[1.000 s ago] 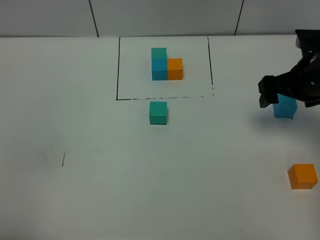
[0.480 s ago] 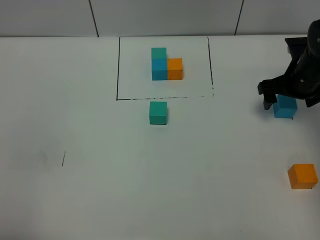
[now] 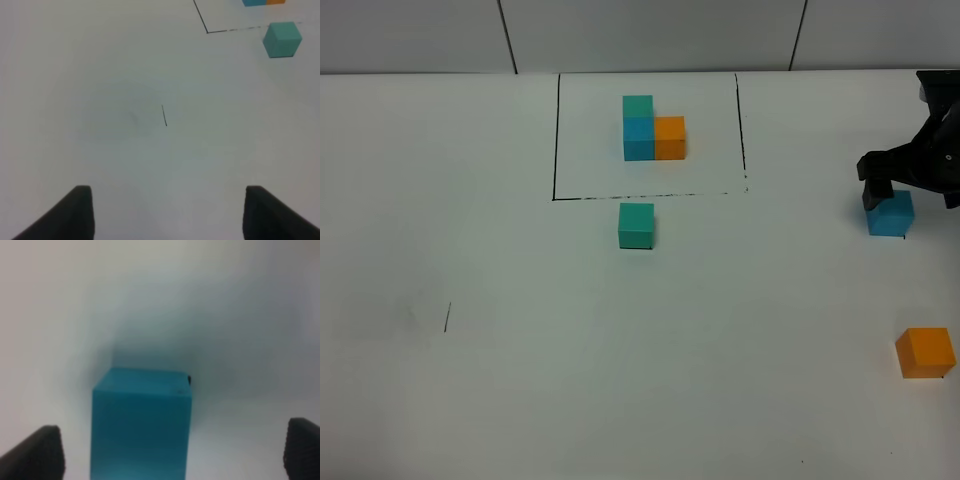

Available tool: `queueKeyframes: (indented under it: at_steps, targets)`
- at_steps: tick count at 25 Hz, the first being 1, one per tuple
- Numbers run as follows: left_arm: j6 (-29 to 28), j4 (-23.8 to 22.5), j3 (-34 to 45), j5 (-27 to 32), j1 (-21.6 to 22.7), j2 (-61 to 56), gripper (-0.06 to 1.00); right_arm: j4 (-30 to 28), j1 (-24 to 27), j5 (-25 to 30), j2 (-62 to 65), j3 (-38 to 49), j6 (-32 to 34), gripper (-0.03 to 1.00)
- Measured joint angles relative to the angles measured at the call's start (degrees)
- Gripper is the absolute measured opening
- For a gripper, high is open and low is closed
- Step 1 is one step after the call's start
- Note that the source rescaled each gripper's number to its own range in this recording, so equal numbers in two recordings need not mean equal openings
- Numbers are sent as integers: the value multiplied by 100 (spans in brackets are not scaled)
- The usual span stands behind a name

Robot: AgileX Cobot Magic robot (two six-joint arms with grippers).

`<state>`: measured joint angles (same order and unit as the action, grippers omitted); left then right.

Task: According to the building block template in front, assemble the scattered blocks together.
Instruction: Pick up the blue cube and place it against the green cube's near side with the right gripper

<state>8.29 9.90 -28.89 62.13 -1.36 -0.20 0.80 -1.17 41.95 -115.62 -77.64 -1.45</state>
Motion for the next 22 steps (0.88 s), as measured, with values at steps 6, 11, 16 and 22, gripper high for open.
queueKeyframes:
  at_steps: [6,11,16,22]
  targets:
    - [0,0,0,0,0,0,36,34,13,-25,-321,-7,-24,76]
    - [0,0,0,0,0,0,36,79,0,-78,-432,-7,-24,56]
    - [0,0,0,0,0,0,36,118,-23,-131,-461,-7,68,0]
    - [0,0,0,0,0,0,36,84,-80,-86,-467,-44,109,0]
